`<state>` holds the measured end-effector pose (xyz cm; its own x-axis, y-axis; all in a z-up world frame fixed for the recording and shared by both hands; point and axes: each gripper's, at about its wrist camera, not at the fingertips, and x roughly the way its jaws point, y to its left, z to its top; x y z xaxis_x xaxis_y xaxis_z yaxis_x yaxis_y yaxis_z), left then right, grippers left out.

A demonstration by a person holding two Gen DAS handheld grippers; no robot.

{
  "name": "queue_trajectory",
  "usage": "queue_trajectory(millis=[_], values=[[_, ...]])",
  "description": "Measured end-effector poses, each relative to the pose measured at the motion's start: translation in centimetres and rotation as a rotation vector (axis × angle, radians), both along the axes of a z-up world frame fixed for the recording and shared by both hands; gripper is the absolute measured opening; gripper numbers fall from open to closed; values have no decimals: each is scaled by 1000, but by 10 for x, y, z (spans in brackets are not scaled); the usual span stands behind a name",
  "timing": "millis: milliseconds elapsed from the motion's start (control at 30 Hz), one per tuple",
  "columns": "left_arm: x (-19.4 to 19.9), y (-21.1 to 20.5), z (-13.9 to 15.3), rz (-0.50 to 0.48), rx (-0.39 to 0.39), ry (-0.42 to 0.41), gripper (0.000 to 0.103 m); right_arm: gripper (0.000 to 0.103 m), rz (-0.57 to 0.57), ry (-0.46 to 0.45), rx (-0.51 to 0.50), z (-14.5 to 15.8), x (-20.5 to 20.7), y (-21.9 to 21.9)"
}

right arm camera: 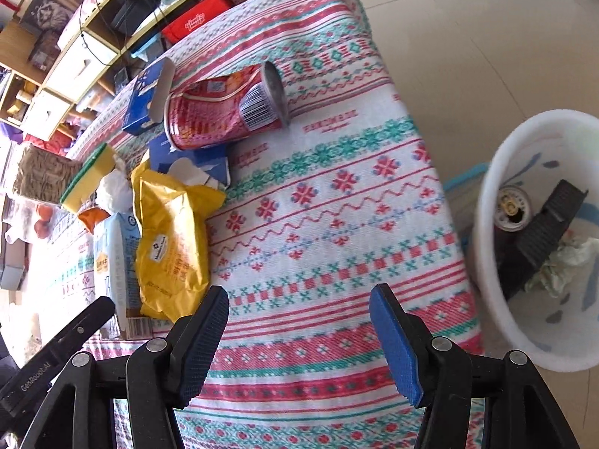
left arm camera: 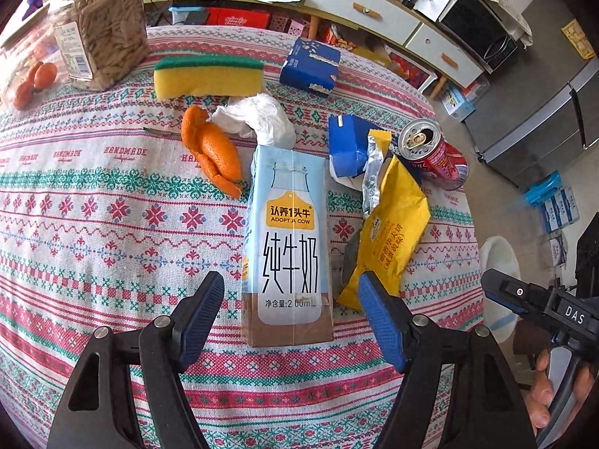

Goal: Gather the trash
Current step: 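Grasp the white milk carton with the left tool while the right tool grasps the yellow snack bag, then carry the carton with the left tool while the right tool carries the yellow bag, both releasing into the bin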

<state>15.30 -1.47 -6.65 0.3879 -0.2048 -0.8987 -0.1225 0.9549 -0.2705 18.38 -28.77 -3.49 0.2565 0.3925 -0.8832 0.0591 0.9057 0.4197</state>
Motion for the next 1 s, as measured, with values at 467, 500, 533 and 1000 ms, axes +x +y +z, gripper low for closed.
queue_trajectory(millis=[467, 500, 533, 1000], values=[[-11, 19, 3, 6, -54, -42, 55, 67, 16, -35, 106, -27, 28, 67], [-13, 20, 6, 5, -48, -49, 55, 67, 16, -35, 102, -29, 29, 71], [-15, 21, 8, 3, -47, -55, 55, 66, 18, -37, 95, -31, 32, 77], [-29, 38, 25, 27, -109, -78, 55, 8, 66, -70, 61, -15, 25, 88]])
